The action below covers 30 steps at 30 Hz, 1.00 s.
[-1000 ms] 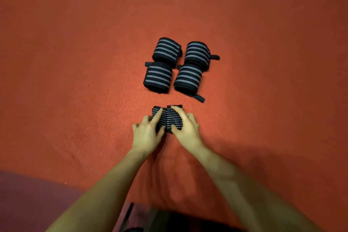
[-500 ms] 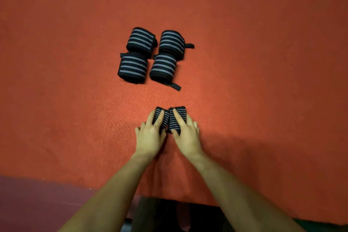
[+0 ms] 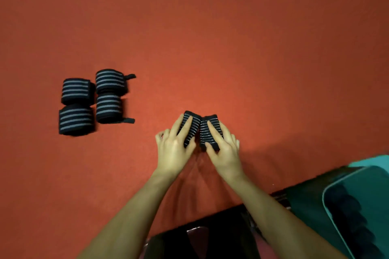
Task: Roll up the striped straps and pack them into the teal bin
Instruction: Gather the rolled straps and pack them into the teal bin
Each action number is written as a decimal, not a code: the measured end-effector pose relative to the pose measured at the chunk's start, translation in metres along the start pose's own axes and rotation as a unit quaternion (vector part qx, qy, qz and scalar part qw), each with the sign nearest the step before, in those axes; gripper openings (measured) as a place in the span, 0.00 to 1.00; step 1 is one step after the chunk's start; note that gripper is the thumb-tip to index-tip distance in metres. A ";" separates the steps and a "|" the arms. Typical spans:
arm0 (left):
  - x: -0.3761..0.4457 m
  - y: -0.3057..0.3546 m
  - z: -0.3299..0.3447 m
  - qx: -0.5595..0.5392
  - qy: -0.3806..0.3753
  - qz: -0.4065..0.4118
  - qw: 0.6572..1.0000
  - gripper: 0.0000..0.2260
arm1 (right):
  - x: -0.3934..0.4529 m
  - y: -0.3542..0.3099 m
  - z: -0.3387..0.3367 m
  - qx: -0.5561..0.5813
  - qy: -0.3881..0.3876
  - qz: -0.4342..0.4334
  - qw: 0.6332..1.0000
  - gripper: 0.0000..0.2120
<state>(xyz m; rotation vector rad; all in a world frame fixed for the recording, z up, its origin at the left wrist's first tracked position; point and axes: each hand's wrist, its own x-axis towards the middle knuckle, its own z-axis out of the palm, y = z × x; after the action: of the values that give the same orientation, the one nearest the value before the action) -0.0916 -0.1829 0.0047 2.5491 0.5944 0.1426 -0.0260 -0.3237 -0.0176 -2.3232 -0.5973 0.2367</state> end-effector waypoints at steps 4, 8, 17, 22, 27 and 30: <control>0.016 0.091 0.023 -0.056 -0.010 0.095 0.994 0.24 | -0.013 0.039 -0.080 0.000 0.095 0.054 0.994 0.26; 0.018 0.187 0.056 -0.100 -0.046 0.216 0.970 0.23 | -0.055 0.086 -0.161 0.021 0.211 0.098 0.972 0.26; -0.044 0.360 0.157 -0.113 -0.203 0.409 0.882 0.24 | -0.176 0.181 -0.267 0.080 0.367 0.286 0.881 0.26; -0.080 0.386 0.224 -0.090 -0.314 0.405 0.854 0.25 | -0.221 0.230 -0.271 0.103 0.384 0.348 0.849 0.28; -0.094 0.397 0.274 -0.048 -0.369 0.382 0.846 0.24 | -0.236 0.278 -0.255 0.103 0.374 0.386 0.837 0.27; -0.090 0.402 0.299 -0.037 -0.386 0.361 0.848 0.24 | -0.230 0.303 -0.244 0.121 0.379 0.413 0.819 0.27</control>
<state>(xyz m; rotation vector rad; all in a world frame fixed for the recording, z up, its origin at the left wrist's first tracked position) 0.0455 -0.6708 -0.0483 2.3320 -0.6712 -0.5721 -0.0404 -0.7740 -0.0484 -2.0367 0.8118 -0.2222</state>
